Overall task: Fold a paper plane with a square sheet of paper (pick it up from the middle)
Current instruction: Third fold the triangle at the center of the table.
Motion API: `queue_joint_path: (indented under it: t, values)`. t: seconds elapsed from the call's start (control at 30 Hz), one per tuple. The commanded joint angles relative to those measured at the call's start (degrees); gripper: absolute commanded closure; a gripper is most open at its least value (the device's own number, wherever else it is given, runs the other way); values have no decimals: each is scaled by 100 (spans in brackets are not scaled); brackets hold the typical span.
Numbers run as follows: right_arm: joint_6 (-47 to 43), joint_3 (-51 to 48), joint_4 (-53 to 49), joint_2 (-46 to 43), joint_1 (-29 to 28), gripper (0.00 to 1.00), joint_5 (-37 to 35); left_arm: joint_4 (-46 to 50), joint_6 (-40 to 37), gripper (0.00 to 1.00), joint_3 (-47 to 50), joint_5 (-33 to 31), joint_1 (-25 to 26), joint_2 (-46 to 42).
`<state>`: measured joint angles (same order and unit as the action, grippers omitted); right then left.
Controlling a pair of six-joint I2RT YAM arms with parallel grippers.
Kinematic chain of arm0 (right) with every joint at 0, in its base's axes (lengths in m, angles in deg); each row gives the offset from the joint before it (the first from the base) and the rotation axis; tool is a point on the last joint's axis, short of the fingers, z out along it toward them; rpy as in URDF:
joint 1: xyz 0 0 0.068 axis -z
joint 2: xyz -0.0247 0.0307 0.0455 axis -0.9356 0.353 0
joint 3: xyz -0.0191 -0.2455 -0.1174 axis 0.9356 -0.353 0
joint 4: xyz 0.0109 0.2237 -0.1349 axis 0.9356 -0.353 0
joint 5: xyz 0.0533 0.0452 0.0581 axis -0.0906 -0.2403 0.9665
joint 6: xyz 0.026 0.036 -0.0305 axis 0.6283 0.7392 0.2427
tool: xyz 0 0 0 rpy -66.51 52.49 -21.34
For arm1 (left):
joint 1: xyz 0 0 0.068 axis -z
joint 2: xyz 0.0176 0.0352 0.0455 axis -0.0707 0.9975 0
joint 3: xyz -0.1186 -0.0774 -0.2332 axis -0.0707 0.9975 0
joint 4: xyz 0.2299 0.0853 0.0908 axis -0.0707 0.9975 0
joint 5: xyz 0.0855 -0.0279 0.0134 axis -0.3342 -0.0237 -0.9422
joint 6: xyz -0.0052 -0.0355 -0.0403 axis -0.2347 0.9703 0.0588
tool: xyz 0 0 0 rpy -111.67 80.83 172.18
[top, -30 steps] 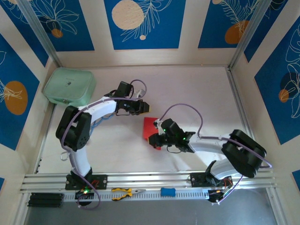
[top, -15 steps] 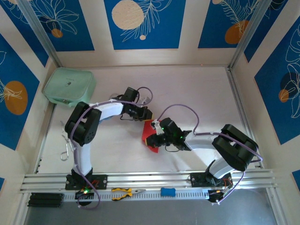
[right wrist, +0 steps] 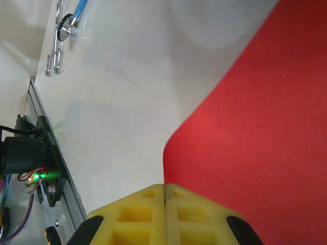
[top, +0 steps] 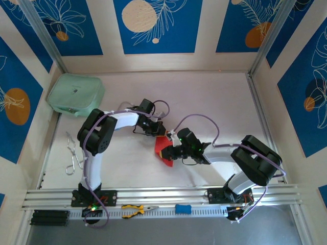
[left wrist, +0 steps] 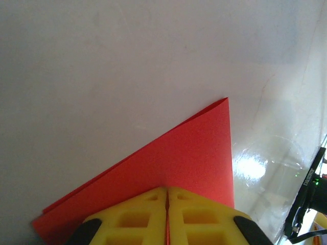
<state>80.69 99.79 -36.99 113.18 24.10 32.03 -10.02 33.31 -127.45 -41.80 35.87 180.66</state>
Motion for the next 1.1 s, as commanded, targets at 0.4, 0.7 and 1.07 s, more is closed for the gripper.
queue_joint_path:
  t: [0.4,0.7,1.07]
  values:
    - [-522,-100,-515,-244,478,100,-6,370,-225,91,191,-420,44,42]
    - [-709,-45,-808,-306,533,100,-236,342,-189,91,209,-410,43,-17]
    - [-936,219,-966,-36,550,100,-473,339,-175,91,200,-412,44,-9]
